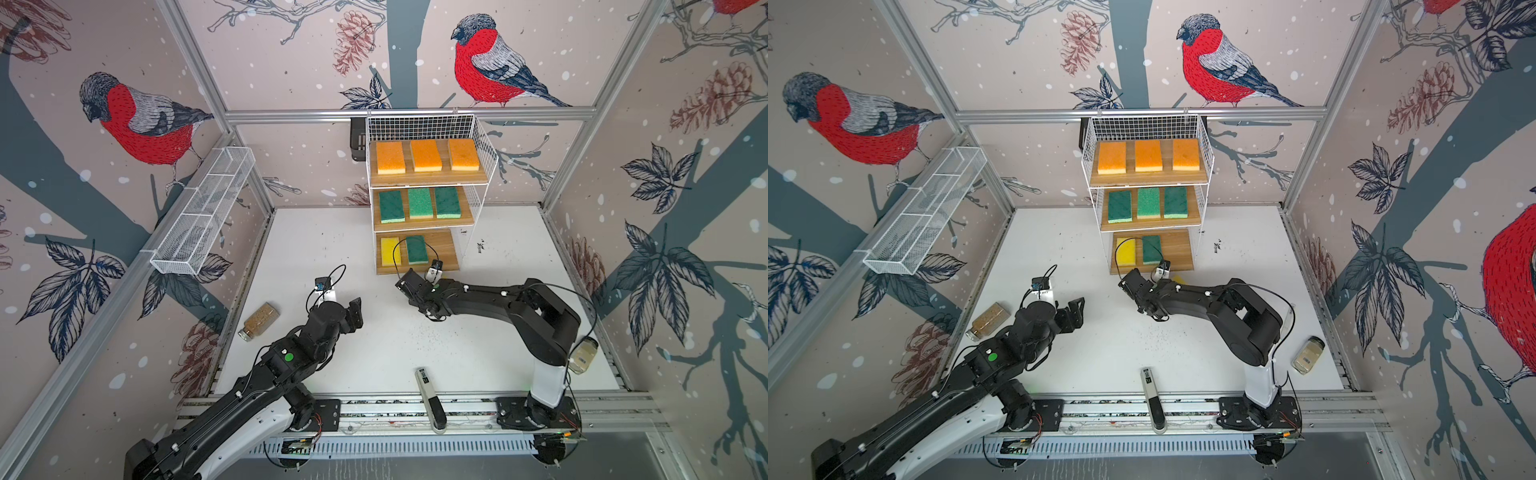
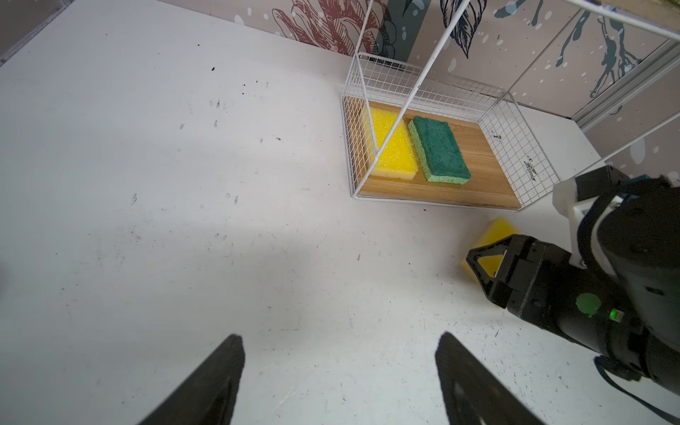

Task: Place and organize the cleaning sponges onto the shelf
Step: 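Move the right gripper back over the small yellow sponge on the table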

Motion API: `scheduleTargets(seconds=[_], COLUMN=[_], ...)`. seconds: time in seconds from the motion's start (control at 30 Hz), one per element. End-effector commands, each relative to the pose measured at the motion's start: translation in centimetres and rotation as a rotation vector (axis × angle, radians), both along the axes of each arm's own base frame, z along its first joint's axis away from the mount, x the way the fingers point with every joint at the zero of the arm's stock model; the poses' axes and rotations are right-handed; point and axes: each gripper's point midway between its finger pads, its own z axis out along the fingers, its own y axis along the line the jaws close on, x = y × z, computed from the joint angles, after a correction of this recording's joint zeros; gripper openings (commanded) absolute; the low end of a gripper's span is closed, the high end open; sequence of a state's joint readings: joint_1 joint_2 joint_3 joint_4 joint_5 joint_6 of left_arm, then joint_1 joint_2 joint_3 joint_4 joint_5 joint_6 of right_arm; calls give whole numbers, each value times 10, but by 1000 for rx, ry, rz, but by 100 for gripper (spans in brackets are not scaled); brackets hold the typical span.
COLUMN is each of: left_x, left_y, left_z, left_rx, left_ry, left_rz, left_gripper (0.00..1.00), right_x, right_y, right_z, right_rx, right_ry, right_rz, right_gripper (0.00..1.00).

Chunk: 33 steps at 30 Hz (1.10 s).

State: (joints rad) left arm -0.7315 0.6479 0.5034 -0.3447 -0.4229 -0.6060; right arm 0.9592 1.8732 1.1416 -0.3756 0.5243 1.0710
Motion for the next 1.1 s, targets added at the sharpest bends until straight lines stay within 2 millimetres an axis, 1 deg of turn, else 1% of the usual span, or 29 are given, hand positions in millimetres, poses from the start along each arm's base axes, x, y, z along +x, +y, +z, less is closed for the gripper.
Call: scheduleTargets(seconds=[0.0, 0.17, 0.27, 0.4, 0.5, 0.67, 0.73, 0.87, 1.0, 1.07], left_x=[1, -1, -1, -1, -1, -1, -1, -1, -2, -3], left_y=[1, 3, 4, 2, -2, -4, -3, -1, 0, 1], left_z=[9, 12, 13, 17, 20, 24, 25, 27, 26, 25], left_rx=[-24, -33, -35, -48, -59, -69, -70, -70, -67, -64], left_ry=[-19, -16, -14, -16, -19, -23, -24, -26, -20, -14], left_rz=[17, 21, 25, 20, 2, -7, -2, 8, 9, 10], left_gripper=[82, 82, 82, 82, 82, 82, 82, 81, 81, 81], right_x=[-8, -21, -31, -43, -49, -54, -53, -46, -31, -25], right_y=[-18, -37, -52, -77, -90, -93, -87, -66, -40, -32], right_z=[1, 3, 3, 0, 7, 27, 32, 37, 32, 25], right_rx=[-45, -76, -83, -115, -135, -90, -45, 21, 13, -15], right_ry=[11, 22, 29, 37, 23, -24, -36, -58, -54, -34], right_rz=[-13, 0, -9, -28, -29, 2, 12, 37, 48, 39], right_gripper=[64, 64, 64, 64, 65, 67, 68, 68, 67, 67])
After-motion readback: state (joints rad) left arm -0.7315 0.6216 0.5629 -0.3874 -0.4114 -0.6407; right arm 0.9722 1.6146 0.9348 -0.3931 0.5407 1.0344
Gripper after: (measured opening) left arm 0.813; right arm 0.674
